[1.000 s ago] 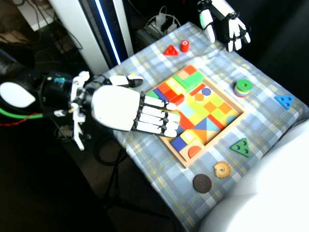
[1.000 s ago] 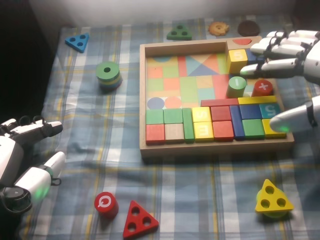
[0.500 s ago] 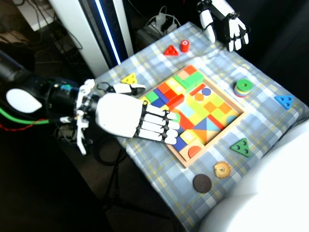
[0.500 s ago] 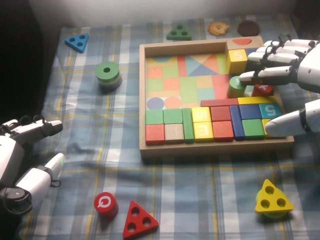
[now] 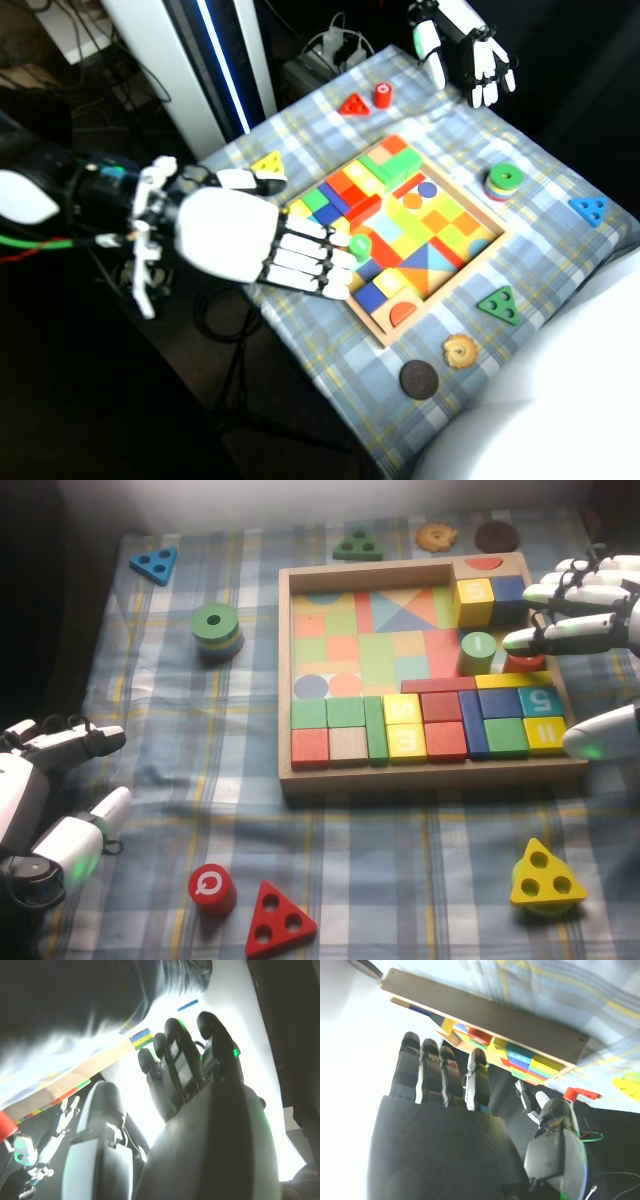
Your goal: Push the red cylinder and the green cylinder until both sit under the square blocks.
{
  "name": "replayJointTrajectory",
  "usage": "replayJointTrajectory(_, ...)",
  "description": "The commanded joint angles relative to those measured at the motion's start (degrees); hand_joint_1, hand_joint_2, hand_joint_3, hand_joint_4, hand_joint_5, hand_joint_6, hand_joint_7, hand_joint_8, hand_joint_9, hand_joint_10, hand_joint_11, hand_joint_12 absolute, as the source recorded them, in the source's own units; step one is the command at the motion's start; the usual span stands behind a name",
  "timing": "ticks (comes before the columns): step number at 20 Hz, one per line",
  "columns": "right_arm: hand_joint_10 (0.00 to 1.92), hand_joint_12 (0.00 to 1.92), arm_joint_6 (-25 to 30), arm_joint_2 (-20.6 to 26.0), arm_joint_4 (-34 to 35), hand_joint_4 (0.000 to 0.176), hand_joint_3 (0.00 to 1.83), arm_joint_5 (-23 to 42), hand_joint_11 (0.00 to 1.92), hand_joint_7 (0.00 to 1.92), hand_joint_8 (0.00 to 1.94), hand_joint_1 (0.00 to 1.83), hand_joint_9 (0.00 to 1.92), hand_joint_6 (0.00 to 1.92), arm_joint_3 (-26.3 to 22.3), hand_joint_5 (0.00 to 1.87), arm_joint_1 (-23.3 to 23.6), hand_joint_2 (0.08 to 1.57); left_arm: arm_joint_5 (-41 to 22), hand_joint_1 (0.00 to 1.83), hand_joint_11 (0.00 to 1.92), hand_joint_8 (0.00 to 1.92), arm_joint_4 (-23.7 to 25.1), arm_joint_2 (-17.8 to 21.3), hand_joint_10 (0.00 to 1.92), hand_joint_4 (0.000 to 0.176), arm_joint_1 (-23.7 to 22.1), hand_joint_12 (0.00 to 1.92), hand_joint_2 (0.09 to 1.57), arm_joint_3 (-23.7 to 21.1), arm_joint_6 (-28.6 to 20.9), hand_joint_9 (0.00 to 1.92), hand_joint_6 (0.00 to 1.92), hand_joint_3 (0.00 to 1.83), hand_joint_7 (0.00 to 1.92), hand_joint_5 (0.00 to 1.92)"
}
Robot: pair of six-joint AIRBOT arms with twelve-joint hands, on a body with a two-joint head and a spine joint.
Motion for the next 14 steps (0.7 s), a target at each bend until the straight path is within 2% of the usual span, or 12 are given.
replayJointTrajectory(1, 0.00, 0.00, 0.08, 0.01, 1.41, 0.175, 0.00, 5.18, 0.00, 0.00, 0.00, 0.00, 0.00, 0.00, -0.17, 0.20, 0.46, 0.92, -6.23, 0.74, 0.00, 0.00, 2.41, 0.25, 0.00, 0.008, -0.46, 0.34, 1.36, 0.36, -0.38, 0.44, 0.00, 0.00, 0.49, 0.63)
replayJointTrajectory(3, 0.00, 0.00, 0.08, -0.05, 1.46, 0.176, 0.00, 5.75, 0.00, 0.00, 0.00, 0.00, 0.00, 0.00, 0.07, 0.19, 0.51, 0.92, -6.24, 0.79, 0.00, 0.00, 2.41, 0.22, 0.01, 0.000, -0.46, 0.35, 1.35, 0.35, -0.38, 0.45, 0.00, 0.00, 0.50, 0.64)
replayJointTrajectory(5, 0.00, 0.00, 0.08, -0.43, 2.34, 0.175, 0.00, 6.99, 0.00, 0.00, 0.00, 0.00, 0.00, 0.00, 0.75, 0.18, 0.56, 0.91, -6.26, 0.78, 0.00, 0.00, 2.40, 0.20, 0.00, 0.006, -0.46, 0.31, 1.35, 0.41, -0.41, 0.45, 0.00, 0.00, 0.50, 0.63)
replayJointTrajectory(6, 0.00, 0.00, 0.08, -0.99, 2.97, 0.167, 0.00, 7.70, 0.00, 0.00, 0.00, 0.00, 0.00, 0.00, 1.13, 0.19, 0.56, 0.91, -6.27, 0.79, 0.00, 0.00, 2.42, 0.21, 0.00, 0.000, -0.46, 0.25, 1.35, 0.43, -0.53, 0.44, 0.00, 0.00, 0.50, 0.63)
replayJointTrajectory(8, 0.00, 0.00, 0.08, -2.23, 3.67, 0.154, 0.00, 8.50, 0.00, 0.00, 0.00, 0.00, 0.00, 0.00, 1.85, 0.20, 0.56, 0.92, -6.31, 0.70, 0.00, 0.00, 2.44, 0.22, 0.00, 0.035, -0.46, 0.22, 1.37, 0.43, -0.78, 0.42, 0.00, 0.00, 0.48, 0.60)
replayJointTrajectory(11, 0.00, 0.00, 0.08, -3.66, 3.95, 0.132, 0.01, 8.92, 0.00, 0.00, 0.00, 0.00, 0.00, 0.00, 2.66, 0.20, 0.56, 0.94, -6.44, 0.72, 0.00, 0.00, 2.41, 0.27, 0.00, 0.039, -0.46, 0.25, 1.36, 0.38, -0.80, 0.42, 0.00, 0.00, 0.49, 0.61)
replayJointTrajectory(12, 0.00, 0.00, 0.08, -4.13, 3.94, 0.130, 0.01, 8.90, 0.00, 0.00, 0.00, 0.00, 0.00, 0.00, 2.99, 0.19, 0.54, 0.94, -6.42, 0.73, 0.00, 0.00, 2.41, 0.29, 0.00, 0.038, -0.46, 0.26, 1.36, 0.38, -0.80, 0.43, 0.00, 0.00, 0.49, 0.61)
replayJointTrajectory(13, 0.00, 0.00, 0.08, -4.48, 3.89, 0.134, 0.00, 8.82, 0.00, 0.00, 0.00, 0.00, 0.00, 0.00, 3.24, 0.19, 0.52, 0.94, -6.42, 0.71, 0.00, 0.00, 2.42, 0.29, 0.00, 0.029, -0.46, 0.30, 1.37, 0.41, -0.80, 0.44, 0.00, 0.00, 0.50, 0.62)
replayJointTrajectory(14, 0.00, 0.00, 0.08, -4.69, 3.87, 0.136, 0.00, 8.63, 0.00, 0.00, 0.00, 0.00, 0.00, 0.00, 3.44, 0.19, 0.49, 0.94, -6.45, 0.71, 0.00, 0.00, 2.45, 0.29, 0.00, 0.031, -0.47, 0.30, 1.37, 0.41, -0.83, 0.44, 0.00, 0.00, 0.49, 0.61)
